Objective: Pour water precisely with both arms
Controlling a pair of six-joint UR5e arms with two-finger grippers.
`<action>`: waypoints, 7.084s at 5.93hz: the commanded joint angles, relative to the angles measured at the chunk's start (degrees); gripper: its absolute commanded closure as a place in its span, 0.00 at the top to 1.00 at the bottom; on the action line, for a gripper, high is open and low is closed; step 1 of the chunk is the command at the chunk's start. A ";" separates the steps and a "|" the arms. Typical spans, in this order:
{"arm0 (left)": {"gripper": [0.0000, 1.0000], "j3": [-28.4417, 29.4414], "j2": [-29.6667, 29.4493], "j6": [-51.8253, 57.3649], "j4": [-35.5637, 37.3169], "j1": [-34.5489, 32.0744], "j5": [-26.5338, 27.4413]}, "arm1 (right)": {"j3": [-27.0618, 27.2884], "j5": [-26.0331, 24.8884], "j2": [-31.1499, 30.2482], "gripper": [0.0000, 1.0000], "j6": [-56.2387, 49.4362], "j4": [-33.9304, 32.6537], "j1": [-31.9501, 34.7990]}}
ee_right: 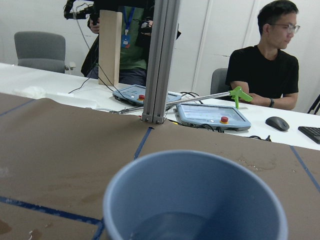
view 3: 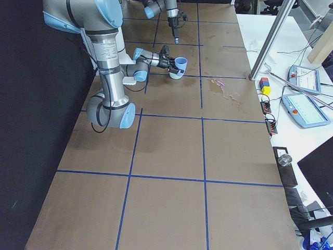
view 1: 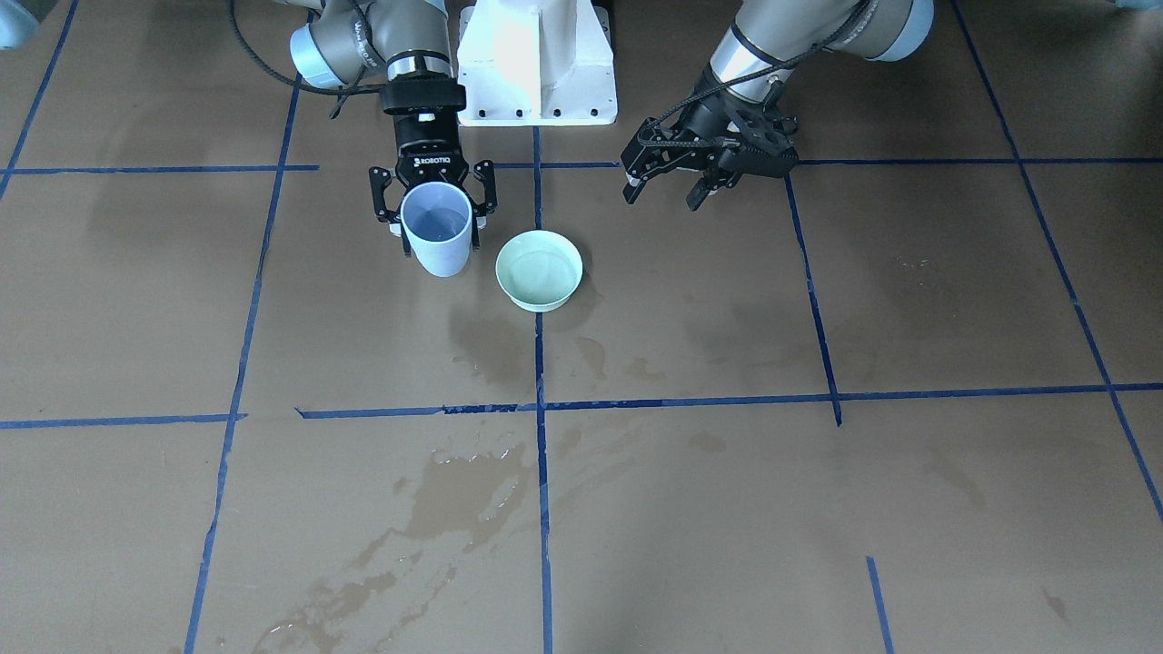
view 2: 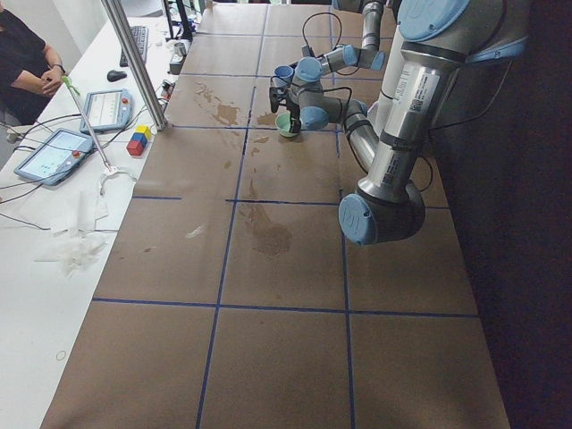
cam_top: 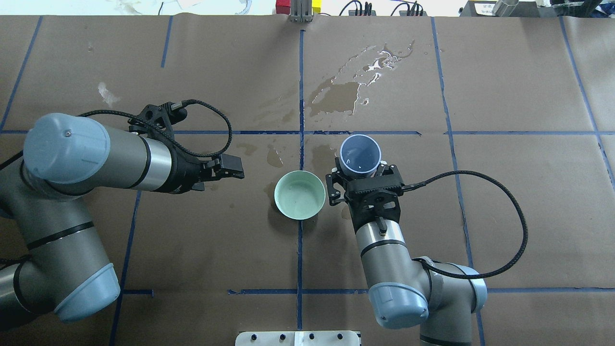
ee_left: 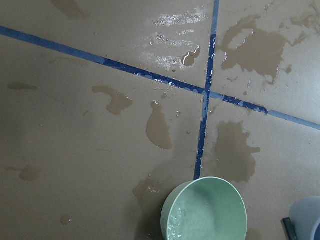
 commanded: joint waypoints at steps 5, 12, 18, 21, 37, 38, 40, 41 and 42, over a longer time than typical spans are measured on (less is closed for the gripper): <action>1.00 -0.85 -0.43 -0.02 0.16 0.23 1.76 | 4.33 -0.20 -33.94 0.01 10.41 26.46 4.07; 1.00 -0.50 1.15 -0.02 0.59 0.49 1.68 | -19.05 0.59 -37.32 0.00 9.80 49.00 6.27; 1.00 -1.03 1.24 -0.11 0.68 0.40 1.68 | -22.57 3.84 -33.36 0.10 8.48 48.91 9.35; 1.00 -1.12 1.24 -0.11 0.68 0.40 1.76 | -23.10 3.84 -33.28 0.57 6.81 49.09 9.44; 1.00 -0.33 0.98 -0.19 0.68 0.93 1.68 | -9.40 14.44 -42.68 1.00 -0.38 51.73 15.91; 1.00 -0.24 0.63 -0.28 0.77 1.11 1.59 | -9.22 19.87 -42.33 1.00 -2.05 51.73 20.03; 1.00 4.47 -4.09 -4.12 0.77 2.51 1.50 | -9.30 30.23 -41.72 1.00 -7.14 51.64 28.81; 1.00 5.64 -5.51 -5.45 0.86 2.69 1.33 | -9.39 38.47 -41.54 1.00 -10.21 51.73 34.69; 1.00 6.87 -5.88 -5.73 0.95 3.91 1.24 | -9.56 45.86 -40.76 1.00 -11.98 51.64 39.97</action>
